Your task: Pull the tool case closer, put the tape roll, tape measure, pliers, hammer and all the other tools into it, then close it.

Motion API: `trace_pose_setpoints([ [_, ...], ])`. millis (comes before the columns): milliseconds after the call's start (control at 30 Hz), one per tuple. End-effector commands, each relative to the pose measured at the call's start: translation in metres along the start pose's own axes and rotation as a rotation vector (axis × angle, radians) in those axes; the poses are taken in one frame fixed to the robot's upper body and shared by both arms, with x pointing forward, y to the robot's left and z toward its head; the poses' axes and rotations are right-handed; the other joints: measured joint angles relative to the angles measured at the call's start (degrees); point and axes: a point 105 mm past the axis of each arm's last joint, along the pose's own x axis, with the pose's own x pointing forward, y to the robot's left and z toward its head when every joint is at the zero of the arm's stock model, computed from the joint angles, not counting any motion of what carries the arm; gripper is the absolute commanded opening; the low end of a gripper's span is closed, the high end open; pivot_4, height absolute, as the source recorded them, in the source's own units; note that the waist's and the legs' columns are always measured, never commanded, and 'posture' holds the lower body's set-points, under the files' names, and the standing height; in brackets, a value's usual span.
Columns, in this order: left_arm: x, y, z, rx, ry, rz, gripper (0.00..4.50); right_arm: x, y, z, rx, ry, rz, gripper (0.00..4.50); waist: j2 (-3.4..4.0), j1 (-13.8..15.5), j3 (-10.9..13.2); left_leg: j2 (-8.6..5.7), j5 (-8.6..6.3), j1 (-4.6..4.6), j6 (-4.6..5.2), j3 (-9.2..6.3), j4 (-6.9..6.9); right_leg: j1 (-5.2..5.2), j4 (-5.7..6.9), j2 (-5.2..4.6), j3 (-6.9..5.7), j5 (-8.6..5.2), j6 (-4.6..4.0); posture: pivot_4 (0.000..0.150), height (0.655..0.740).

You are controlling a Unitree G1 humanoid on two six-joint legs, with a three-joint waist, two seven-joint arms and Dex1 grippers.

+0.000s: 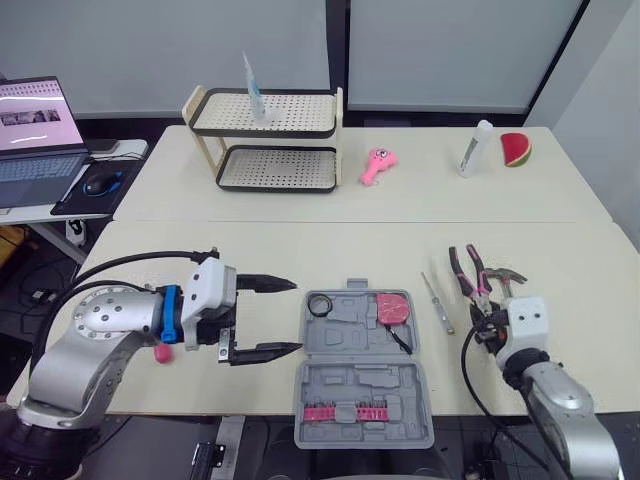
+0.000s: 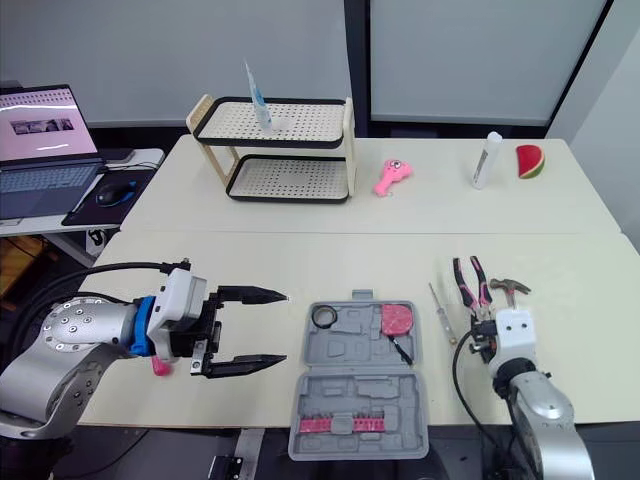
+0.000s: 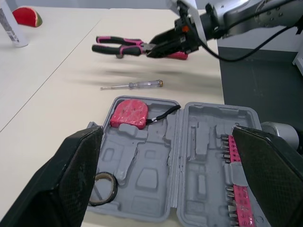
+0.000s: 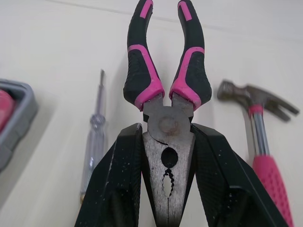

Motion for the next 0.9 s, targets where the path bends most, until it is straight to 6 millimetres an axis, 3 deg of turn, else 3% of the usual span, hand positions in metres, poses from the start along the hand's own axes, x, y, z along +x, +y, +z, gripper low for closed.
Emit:
trace_pose_setpoints([
  [33, -0.012, 0.001, 0.002, 0.034, 0.026, 0.028, 4.50, -0.006, 0.003, 0.035, -0.141, -0.072, 0.129, 1.30, 0.02, 0.05, 0.01, 0.00, 0.00, 0.01, 0.00, 0.02, 0.00, 0.00, 0.00, 0.00, 0.02, 0.00, 0.00, 0.150, 0.7290],
  [300, -0.030, -0.007, -0.024, 0.033, 0.140, 0.008, 4.50, -0.017, 0.045, 0.063, -0.608, 0.062, 0.775, 1.30, 0.22, -0.24, 0.21, 0.04, 0.00, -0.02, 0.01, 0.02, 0.04, 0.02, -0.05, 0.02, -0.02, 0.00, 0.00, 0.150, 0.7290],
  [433, -0.036, -0.013, -0.036, 0.050, 0.192, -0.026, 4.50, -0.017, 0.063, 0.066, -0.702, 0.125, 0.963, 1.28, 0.06, -0.07, 0.33, 0.08, -0.01, -0.10, 0.01, -0.09, 0.01, -0.02, -0.09, 0.02, -0.06, 0.00, -0.01, 0.150, 0.7290],
  [733, -0.036, -0.013, -0.042, 0.062, 0.203, -0.039, 4.50, 0.008, 0.109, 0.067, -0.757, 0.154, 1.090, 1.28, -0.02, -0.01, 0.37, -0.02, 0.01, -0.48, 0.00, -0.22, 0.20, -0.27, -0.01, -0.07, -0.15, 0.01, -0.01, 0.150, 0.7290],
  [900, -0.035, -0.012, -0.041, 0.065, 0.200, -0.041, 4.50, 0.020, 0.119, 0.065, -0.790, 0.180, 1.088, 1.28, -0.02, 0.00, 0.37, -0.02, 0.02, -0.74, -0.02, -0.19, 0.20, -0.58, 0.01, -0.05, -0.21, 0.01, -0.01, 0.150, 0.7290],
])
